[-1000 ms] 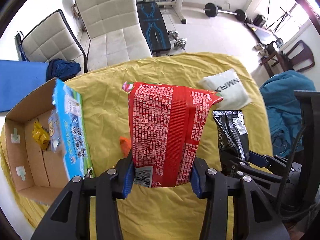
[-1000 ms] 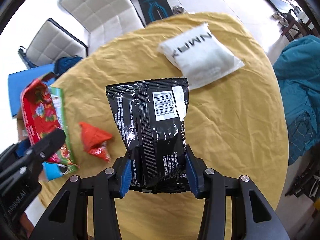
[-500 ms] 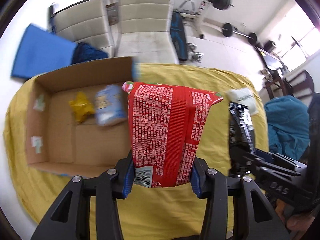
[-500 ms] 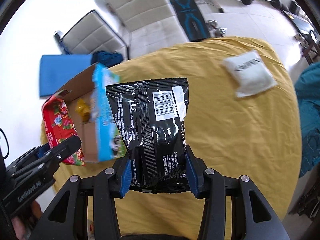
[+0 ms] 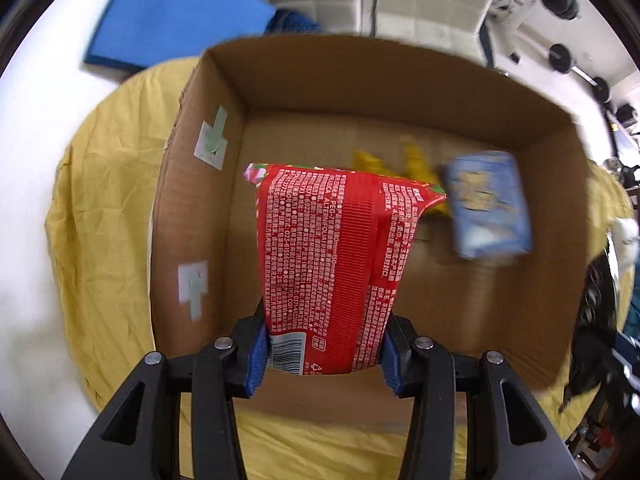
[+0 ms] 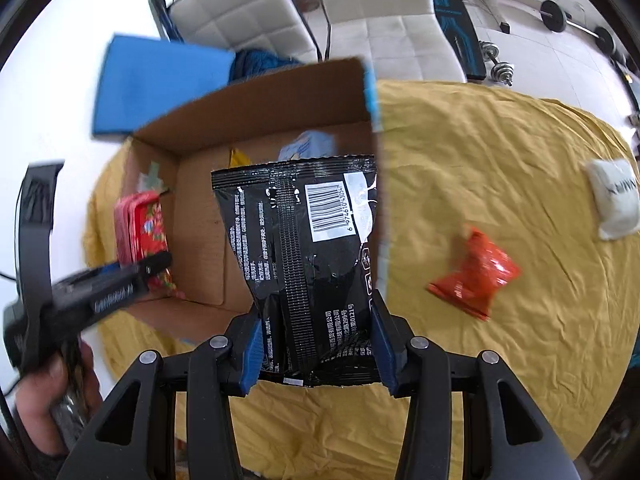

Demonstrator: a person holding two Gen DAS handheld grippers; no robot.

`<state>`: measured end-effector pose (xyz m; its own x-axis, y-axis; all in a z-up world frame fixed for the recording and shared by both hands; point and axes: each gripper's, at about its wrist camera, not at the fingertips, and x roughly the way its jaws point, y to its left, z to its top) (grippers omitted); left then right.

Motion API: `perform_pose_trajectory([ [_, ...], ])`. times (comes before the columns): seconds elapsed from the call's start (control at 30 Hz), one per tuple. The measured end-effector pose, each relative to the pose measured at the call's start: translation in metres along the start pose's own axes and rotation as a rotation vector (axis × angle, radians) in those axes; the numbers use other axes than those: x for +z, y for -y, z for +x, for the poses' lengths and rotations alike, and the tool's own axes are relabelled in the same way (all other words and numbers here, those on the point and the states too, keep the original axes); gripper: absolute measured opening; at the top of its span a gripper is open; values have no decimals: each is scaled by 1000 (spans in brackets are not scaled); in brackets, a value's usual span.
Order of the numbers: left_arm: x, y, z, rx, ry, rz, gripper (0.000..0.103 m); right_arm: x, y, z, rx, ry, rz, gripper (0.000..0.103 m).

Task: Organize snacks
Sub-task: 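Lift both held packets and carry them over the cardboard box, then lower both packets into the box and open both tools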

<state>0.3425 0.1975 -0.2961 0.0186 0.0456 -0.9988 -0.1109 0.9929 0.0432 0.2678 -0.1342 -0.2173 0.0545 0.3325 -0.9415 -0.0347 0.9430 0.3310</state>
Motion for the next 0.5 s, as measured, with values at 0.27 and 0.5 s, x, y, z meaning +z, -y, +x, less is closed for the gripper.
perform_pose_trajectory([
  [0.27, 41, -16, 67, 9, -125, 16, 43, 19, -43, 82, -84, -144, -20, 49],
  [0.5, 50, -10, 85, 8, -143, 36, 43, 16, -47, 133, -132, -245, -18, 49],
])
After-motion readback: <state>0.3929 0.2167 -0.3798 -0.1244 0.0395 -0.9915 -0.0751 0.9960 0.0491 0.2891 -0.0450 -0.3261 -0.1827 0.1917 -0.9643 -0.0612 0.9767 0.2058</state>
